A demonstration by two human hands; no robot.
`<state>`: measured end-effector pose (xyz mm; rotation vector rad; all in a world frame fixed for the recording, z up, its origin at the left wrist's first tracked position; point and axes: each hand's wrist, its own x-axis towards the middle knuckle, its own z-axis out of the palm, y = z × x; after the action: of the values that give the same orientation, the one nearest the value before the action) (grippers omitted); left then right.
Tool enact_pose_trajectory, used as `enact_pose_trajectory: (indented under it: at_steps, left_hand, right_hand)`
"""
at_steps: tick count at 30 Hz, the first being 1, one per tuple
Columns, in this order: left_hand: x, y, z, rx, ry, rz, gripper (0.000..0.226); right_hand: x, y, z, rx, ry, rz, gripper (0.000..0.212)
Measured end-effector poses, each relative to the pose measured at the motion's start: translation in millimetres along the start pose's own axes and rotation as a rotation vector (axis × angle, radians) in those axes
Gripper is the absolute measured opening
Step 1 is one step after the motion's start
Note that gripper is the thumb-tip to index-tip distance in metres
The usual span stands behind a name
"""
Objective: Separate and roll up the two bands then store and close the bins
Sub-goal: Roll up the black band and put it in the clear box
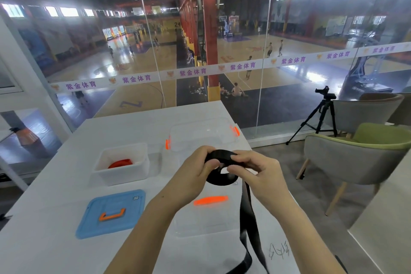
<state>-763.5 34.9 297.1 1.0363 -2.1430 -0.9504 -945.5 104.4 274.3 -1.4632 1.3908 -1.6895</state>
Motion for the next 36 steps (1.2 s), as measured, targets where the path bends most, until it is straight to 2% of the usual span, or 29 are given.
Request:
enact_pose_trajectory:
  at_steps: [3,9,13,17,21,28,33,36]
  left_hand:
    - [-2,3,4,-0.063,0.064,0.002,0.015]
    - [0,5,11,-0.151,0.15,-0.018,0.015]
    - [2,7,8,-0.225,0.189,-0.039,0.018]
    - [2,7,2,-0.258,0.178,-0.055,0.02]
    - [3,13,1,-0.352,0.221,-0.05,0.022]
    - [2,15,9,-0.476,0.341,-0.094,0.027]
    - [2,0,7,-0.516,0.281,-0.14,0.029]
    - [-2,-6,-2,-0.462,0.215,-0.112,0.029]
  right_hand:
    - [-2,-1,3,0.016,-0.007,0.021,0.034]
    - [-3,3,5,0.109,-0.015,0.093,0.043]
    - [-1,4,5,0.074,-0.003,0.087,0.037]
    - [0,0,6,0.017,0.101,0.026,0.03]
    - [-1,2,14,0.106,0.12,0.049,0.038]
    - [-4,8,22,0.192,0.09,0.124,0.026]
    - [1,9,24,0.222,0.177,0.128,0.021]
    - [8,3,22,0.224,0.182,0.124,0.023]
